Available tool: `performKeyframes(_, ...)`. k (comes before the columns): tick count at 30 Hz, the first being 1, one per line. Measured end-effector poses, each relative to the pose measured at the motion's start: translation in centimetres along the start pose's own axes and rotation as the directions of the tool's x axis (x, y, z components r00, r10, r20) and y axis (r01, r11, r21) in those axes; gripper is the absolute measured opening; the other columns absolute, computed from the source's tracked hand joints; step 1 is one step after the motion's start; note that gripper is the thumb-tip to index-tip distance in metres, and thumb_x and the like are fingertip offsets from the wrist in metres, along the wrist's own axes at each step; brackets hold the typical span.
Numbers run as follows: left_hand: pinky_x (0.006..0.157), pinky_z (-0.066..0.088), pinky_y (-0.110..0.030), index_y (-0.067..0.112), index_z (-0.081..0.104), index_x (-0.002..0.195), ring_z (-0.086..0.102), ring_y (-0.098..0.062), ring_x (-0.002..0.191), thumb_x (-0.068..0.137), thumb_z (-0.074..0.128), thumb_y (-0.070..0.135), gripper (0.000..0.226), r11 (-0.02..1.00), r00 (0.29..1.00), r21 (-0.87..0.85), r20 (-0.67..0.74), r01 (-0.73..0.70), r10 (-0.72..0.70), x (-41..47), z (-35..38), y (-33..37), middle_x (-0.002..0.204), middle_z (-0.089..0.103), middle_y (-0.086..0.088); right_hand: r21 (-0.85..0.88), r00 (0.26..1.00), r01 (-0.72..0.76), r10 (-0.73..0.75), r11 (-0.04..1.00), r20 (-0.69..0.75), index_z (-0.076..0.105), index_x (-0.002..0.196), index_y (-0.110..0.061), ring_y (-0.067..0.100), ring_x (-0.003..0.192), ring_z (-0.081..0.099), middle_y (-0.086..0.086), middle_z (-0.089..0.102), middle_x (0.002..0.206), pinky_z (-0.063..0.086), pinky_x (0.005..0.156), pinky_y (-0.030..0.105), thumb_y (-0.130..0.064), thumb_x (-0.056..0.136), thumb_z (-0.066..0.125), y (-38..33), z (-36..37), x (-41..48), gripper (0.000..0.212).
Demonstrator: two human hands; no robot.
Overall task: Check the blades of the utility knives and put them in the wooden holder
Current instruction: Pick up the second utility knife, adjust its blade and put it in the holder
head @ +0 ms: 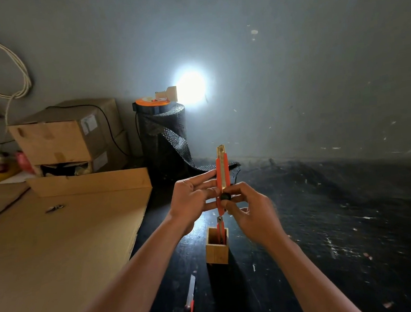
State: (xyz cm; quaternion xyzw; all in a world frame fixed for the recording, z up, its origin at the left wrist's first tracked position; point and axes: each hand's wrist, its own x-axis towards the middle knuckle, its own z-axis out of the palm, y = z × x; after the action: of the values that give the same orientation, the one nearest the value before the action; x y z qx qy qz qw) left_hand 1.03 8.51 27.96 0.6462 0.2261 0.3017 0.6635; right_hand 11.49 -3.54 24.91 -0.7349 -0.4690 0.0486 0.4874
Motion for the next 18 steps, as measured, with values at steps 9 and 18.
performKeyframes(9, 0.057, 0.06, -0.022, 0.011, 0.071, 0.122, 0.08, -0.012, 0.075, 0.092, 0.064, -0.012, 0.039, 1.0, 0.999, 0.012, 0.033, -0.003, 0.003, 1.1, -0.4, -0.9, 0.084, 0.081, 0.01, 0.015, 0.998, 0.008, -0.007, 1.0, -0.06, 0.057, 0.1, -0.029, -0.001, 0.088, 0.06, -0.015, 0.064, 0.101, 0.047, 0.07, 0.011, -0.032, 0.086, 0.07, 0.9, 1.3, 0.6, 0.019)
performKeyframes(18, 0.067, 0.065, -0.037, 0.005, 0.067, 0.128, 0.079, -0.029, 0.091, 0.09, 0.061, -0.018, 0.044, 0.998, 0.998, -0.045, 0.048, 0.049, -0.046, 2.6, -1.3, -4.6, 0.103, 0.08, -0.011, 0.16, 0.993, -0.101, 0.11, 0.982, -0.049, 0.048, 0.129, -0.029, 0.009, 0.1, 0.066, -0.009, 0.066, 0.117, 0.056, 0.079, 0.025, -0.041, 0.09, 0.065, 3.4, 2.1, 2.6, 0.044)
